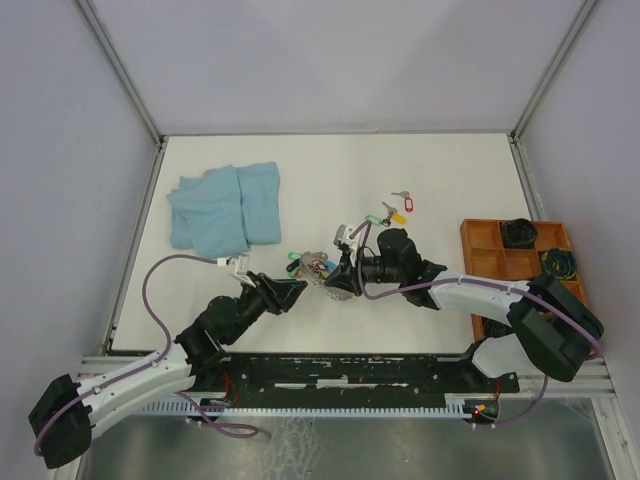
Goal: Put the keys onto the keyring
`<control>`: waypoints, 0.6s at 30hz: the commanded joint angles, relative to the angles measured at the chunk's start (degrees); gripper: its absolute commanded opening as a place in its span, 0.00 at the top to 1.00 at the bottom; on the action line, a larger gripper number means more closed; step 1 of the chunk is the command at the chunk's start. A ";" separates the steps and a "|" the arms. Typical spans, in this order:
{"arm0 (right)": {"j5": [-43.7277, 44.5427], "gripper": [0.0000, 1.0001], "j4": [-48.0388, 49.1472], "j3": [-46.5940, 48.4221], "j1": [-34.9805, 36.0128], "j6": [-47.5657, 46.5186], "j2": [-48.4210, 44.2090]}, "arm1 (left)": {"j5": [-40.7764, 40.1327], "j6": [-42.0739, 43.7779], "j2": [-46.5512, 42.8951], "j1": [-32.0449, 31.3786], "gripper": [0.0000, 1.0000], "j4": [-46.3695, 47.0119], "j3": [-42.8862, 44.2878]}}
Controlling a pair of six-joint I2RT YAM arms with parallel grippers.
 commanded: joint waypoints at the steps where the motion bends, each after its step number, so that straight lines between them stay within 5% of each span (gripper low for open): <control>1: -1.79 0.99 6.01 0.00 -0.79 2.34 -2.60 | 1.74 0.52 5.37 0.22 0.48 13.06 -1.91; 18: -0.98 0.99 7.77 -1.80 -1.07 3.63 -3.03 | 9.15 -1.77 25.16 0.17 0.56 27.75 2.35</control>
